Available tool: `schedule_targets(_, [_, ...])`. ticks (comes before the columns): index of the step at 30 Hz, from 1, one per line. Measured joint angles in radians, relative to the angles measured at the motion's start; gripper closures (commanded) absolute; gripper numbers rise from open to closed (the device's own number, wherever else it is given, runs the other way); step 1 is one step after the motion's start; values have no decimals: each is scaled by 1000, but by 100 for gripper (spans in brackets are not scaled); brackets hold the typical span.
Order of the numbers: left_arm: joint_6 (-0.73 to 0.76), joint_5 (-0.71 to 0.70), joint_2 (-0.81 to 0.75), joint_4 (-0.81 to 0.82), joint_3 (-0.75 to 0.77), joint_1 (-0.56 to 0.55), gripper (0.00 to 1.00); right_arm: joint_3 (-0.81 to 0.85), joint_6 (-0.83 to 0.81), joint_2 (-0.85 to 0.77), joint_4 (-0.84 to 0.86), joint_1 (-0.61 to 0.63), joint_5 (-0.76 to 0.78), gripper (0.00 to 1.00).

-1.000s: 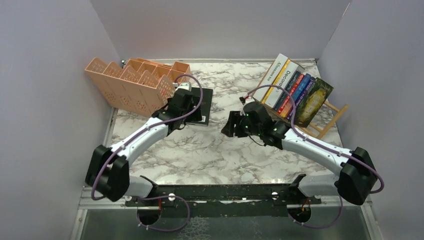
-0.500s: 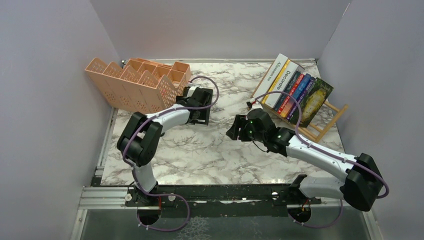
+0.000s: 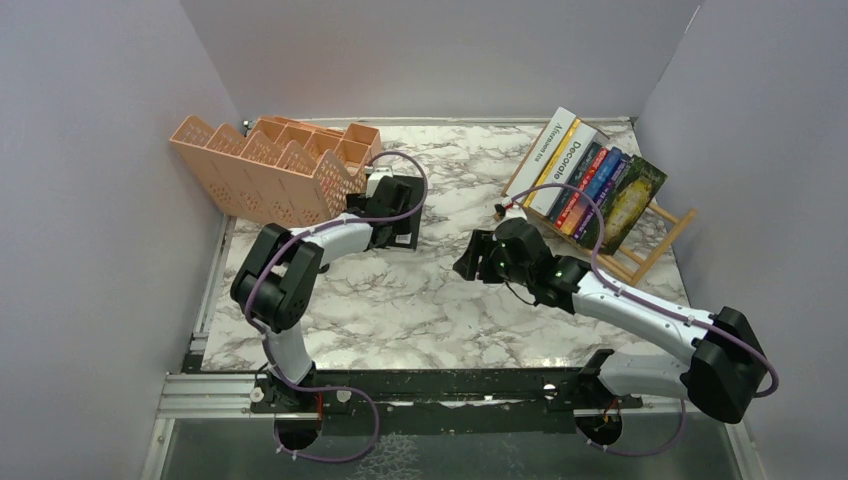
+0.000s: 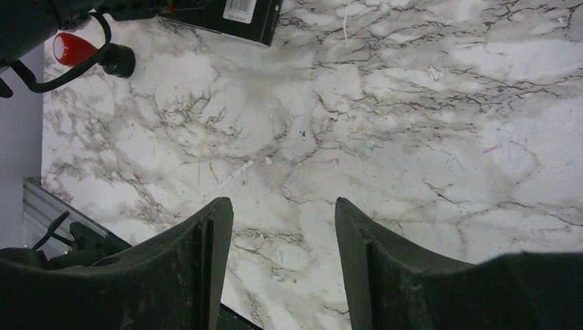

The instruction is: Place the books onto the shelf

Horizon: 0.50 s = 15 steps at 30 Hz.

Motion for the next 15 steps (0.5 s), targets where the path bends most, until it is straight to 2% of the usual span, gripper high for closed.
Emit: schedule_targets(15, [-98,9,-176,208,-290,34,1,0,8,64,14,0,-1,39])
